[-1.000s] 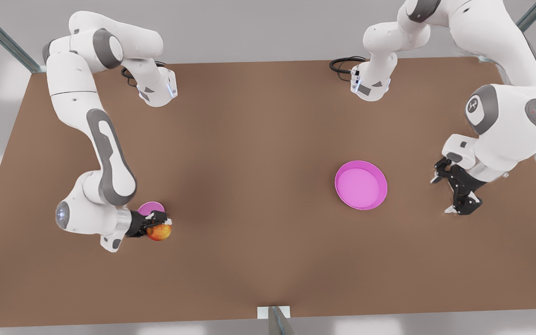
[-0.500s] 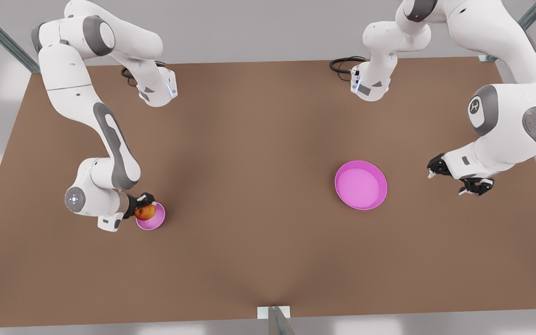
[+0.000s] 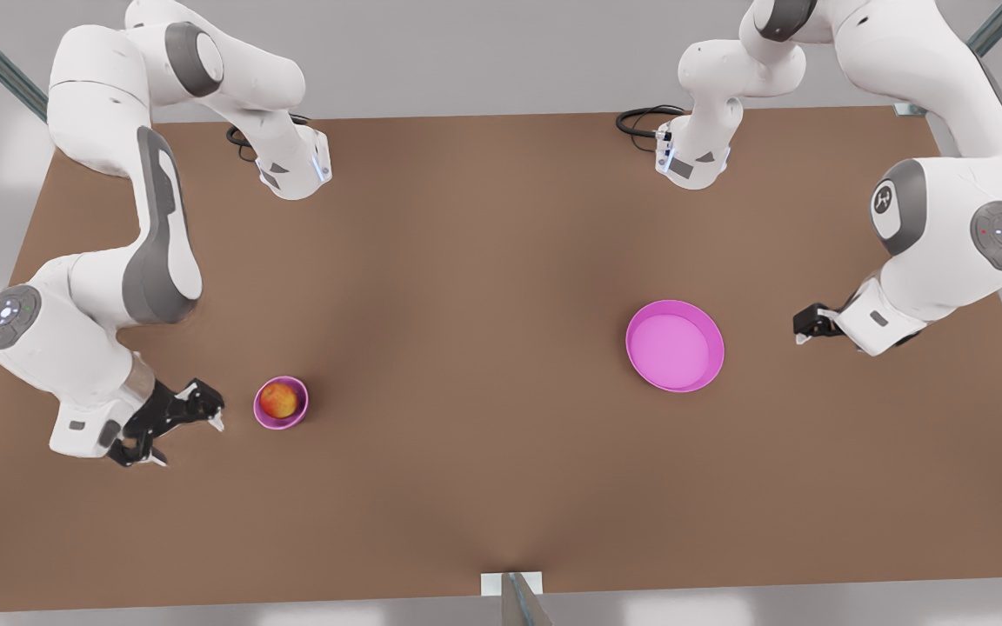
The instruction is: Use the left arm to pick up the apple from the plate, transfer it to the gripper of the right arm, and then use the right arm to place it into the bowl
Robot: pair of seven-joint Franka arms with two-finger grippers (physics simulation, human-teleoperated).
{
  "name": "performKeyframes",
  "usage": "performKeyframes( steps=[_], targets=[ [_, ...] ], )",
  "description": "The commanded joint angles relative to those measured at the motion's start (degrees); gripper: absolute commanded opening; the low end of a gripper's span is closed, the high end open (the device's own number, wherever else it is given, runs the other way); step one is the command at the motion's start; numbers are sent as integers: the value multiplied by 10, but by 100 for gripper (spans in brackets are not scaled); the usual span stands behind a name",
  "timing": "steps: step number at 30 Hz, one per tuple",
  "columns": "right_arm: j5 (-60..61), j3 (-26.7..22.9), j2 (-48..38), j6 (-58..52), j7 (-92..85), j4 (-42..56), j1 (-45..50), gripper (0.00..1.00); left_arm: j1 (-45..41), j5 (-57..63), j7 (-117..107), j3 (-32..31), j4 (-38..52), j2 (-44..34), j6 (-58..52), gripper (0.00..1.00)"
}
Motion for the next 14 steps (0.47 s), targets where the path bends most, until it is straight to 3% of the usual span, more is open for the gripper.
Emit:
performKeyframes(
  steps=[1,2,3,4,5,6,7,14],
  targets=[
    [-56,4,-37,-261,219,46,18,100,0,0,-189,-1,1,0,0,100],
    [-55,20,-69,-303,292,26,13,100,-1,-1,-188,-3,3,0,-1,100],
    [-40,5,-114,-302,296,-8,18,100,-1,-1,-169,-3,5,0,-1,100],
    [-16,-55,-144,-268,296,-59,50,100,-1,-1,-147,-3,6,-1,-1,100],
    [-8,-85,-166,-252,295,-98,60,100,-3,-1,-145,-3,8,-1,-1,100],
    [-8,-140,-165,-252,295,-98,106,100,-6,-1,-142,-3,8,-1,-1,100],
    [-5,-152,-157,-252,307,-92,119,100,-8,-1,-135,-3,8,0,-1,100],
    [21,-150,-149,-252,350,-88,123,100,-10,-2,-126,-3,11,7,-1,100]
  ],
)
